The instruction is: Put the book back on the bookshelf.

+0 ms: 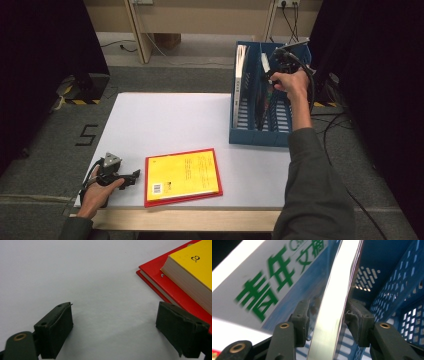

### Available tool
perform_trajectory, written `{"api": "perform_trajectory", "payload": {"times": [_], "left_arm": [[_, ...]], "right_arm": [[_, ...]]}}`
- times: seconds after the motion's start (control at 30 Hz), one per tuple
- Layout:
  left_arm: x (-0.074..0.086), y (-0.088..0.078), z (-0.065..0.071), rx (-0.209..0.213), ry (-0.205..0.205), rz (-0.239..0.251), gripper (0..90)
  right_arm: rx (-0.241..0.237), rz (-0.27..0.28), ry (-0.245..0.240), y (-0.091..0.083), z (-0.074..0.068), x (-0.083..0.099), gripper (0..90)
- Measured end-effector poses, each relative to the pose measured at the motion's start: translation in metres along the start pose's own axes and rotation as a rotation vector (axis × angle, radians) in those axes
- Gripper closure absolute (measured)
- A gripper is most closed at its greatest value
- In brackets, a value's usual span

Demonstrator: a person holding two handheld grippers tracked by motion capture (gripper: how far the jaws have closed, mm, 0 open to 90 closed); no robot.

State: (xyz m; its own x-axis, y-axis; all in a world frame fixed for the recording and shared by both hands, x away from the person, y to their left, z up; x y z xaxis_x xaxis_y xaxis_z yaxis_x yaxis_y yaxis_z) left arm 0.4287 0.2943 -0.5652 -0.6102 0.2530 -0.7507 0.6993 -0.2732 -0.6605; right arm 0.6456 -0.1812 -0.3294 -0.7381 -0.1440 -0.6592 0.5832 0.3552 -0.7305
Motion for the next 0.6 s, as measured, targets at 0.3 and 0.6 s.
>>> {"api": "perform_trajectory", "payload": {"times": [0.3,0.6], "left_arm": [[0.000,0.000,0.000,-0.004,0.001,-0.001,12.9],[0.000,0.000,0.000,-0.004,-0.001,0.000,12.8]], "right_arm": [[-0.081,0.002,-0.029,-0.012,0.000,0.035,54.7],[-0.088,-0.013,0.016,0.017,0.009,0.061,63.9]]}}
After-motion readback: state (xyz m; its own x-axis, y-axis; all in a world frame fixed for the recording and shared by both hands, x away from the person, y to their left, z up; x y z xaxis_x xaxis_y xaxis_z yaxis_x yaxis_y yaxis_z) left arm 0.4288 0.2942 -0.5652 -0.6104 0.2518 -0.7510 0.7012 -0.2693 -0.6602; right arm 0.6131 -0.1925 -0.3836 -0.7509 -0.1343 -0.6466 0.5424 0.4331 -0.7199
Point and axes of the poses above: each handheld gripper's, and its own axes: y roughly forward along the jaws, x roughly out of its underside, z roughly to its right, the point moved 9 cm from there along y, roughly forward along the jaws, and after that the axes turned 2 degrees about y, right-handed, at the moved point
